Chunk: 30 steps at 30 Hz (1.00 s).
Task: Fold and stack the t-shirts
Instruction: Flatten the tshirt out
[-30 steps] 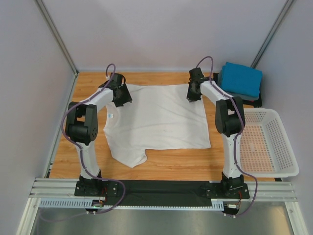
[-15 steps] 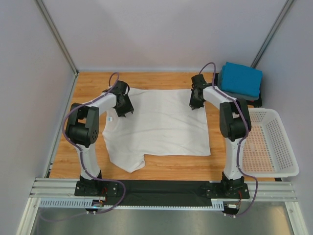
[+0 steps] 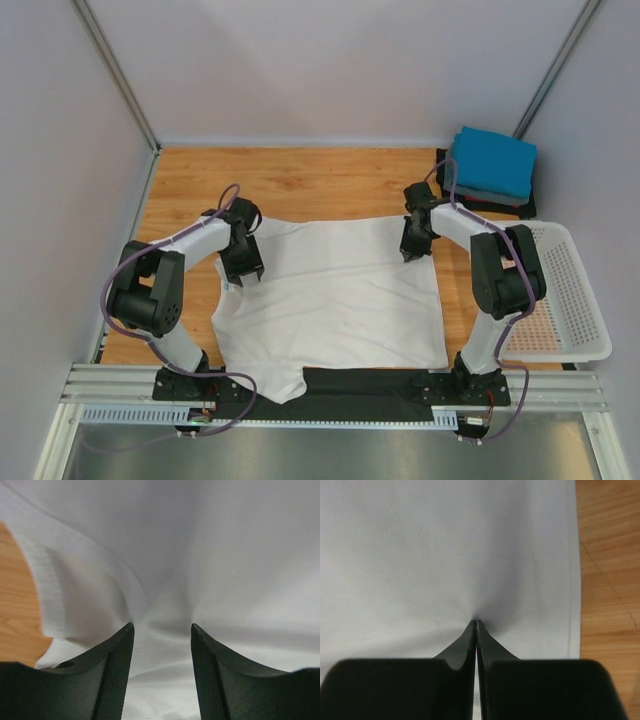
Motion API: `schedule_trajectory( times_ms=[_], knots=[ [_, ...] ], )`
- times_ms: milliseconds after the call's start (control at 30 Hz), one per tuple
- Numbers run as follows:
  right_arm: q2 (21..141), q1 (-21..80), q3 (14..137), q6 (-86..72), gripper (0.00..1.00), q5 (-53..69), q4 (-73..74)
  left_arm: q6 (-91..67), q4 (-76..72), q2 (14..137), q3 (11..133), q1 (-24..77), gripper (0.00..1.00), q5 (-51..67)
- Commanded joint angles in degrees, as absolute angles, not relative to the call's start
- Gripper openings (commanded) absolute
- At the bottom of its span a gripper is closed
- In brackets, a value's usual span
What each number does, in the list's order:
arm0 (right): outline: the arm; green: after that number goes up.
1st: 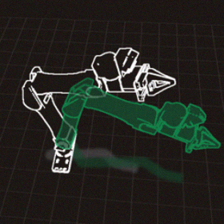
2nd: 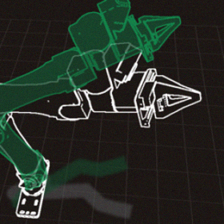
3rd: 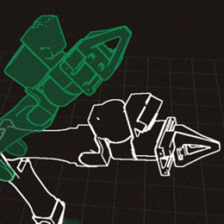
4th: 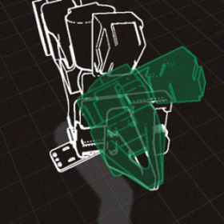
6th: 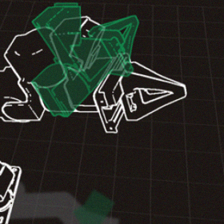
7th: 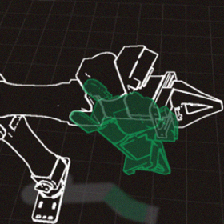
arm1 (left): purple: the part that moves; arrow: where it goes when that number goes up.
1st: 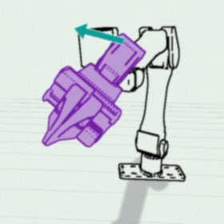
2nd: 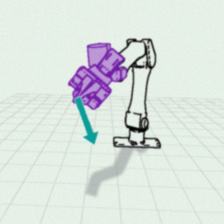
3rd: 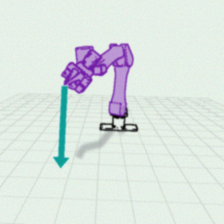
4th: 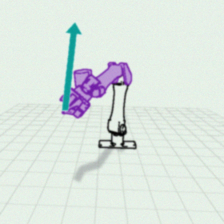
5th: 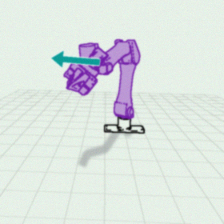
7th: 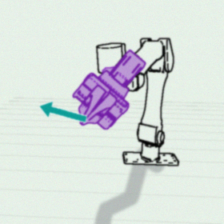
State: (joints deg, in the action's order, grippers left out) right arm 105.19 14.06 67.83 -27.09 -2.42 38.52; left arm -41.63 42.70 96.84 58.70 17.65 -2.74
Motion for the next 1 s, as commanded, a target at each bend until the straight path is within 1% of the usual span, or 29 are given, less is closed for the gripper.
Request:
schedule_trajectory(
  times_ms=[0, 133, 167, 233, 267, 333, 367, 400, 433, 467, 533, 567, 633, 667, 767, 833, 933, 967],
  knots=[
    [102.57, 13.97, 69.07, -27.25, 0.01, -2.03, 40.96, -40.35, 46.13, 90.9, 61.51, 17.58, 0.57, -5.7],
    [101.34, 13.97, 76.97, -27.51, 0.06, 1.31, 41.48, -40.87, 45.71, 86.23, 70.64, 17.58, 0.6, -8.43],
    [101.69, 13.97, 78.82, -27.6, 0.11, 2.01, 41.75, -41.22, 45.18, 85.35, 71.79, 17.58, 0.61, -8.44],
    [102.21, 13.97, 83.75, -27.95, 0.16, 1.85, 42.54, -41.48, 42.29, 83.06, 73.9, 17.58, 0.64, -8.26],
    [102.39, 13.97, 84.98, -28.21, 0.23, 0.98, 42.71, -41.57, 41.58, 82.36, 74.44, 17.49, 0.68, -8.52],
    [102.39, 13.98, 88.06, -28.56, 0.33, 0.09, 42.71, -41.05, 40.43, 81.39, 76.46, 17.05, 0.78, -9.14],
    [102.48, 13.97, 88.94, -28.91, 0.42, -1.83, 42.89, -40.96, 40.34, 81.47, 77.25, 16.62, 0.84, -9.23],
    [102.48, 13.89, 89.55, -29.26, 0.47, -2.37, 42.98, -41.13, 40.43, 81.91, 78.04, 16.0, 0.87, -8.97],
    [102.57, 13.8, 90.78, -29.7, 0.52, -2.81, 43.24, -42.0, 40.26, 82.35, 79.09, 14.08, 0.88, -7.4],
    [102.74, 13.8, 91.31, -30.84, 0.63, -3.68, 43.59, -42.71, 39.99, 82.88, 79.54, 12.93, 0.9, -6.43],
    [102.92, 13.36, 92.54, -32.16, 0.75, -3.78, 43.59, -44.11, 39.21, 84.46, 80.15, 9.17, 0.91, -3.35],
    [103.18, 13.19, 93.07, -33.47, 0.86, -3.87, 43.59, -45.51, 38.76, 85.51, 80.07, 7.92, 0.91, -2.56],
    [103.8, 12.4, 94.21, -34.8, 0.93, -4.39, 43.77, -46.93, 37.36, 86.65, 79.72, 4.58, 0.91, -1.06],
    [103.97, 12.04, 95.0, -35.33, 1.0, -4.57, 43.77, -48.41, 36.92, 87.1, 79.54, 3.7, 0.9, -0.62],
    [104.67, 10.03, 95.1, -38.14, 1.0, -5.27, 42.02, -49.65, 34.19, 91.65, 79.63, 0.8, 0.89, 1.84],
    [105.29, 8.62, 95.1, -39.55, 0.99, -5.01, 40.88, -50.53, 33.58, 94.12, 81.81, 0.35, 0.89, 2.11],
    [107.57, 7.13, 96.15, -40.34, 0.95, -4.22, 39.99, -51.68, 32.52, 100.0, 86.12, 0.35, 0.86, 4.74],
    [108.1, 6.86, 96.59, -40.34, 0.91, -4.22, 40.6, -52.11, 32.61, 102.8, 87.18, 0.26, 0.84, 5.53]
  ],
)
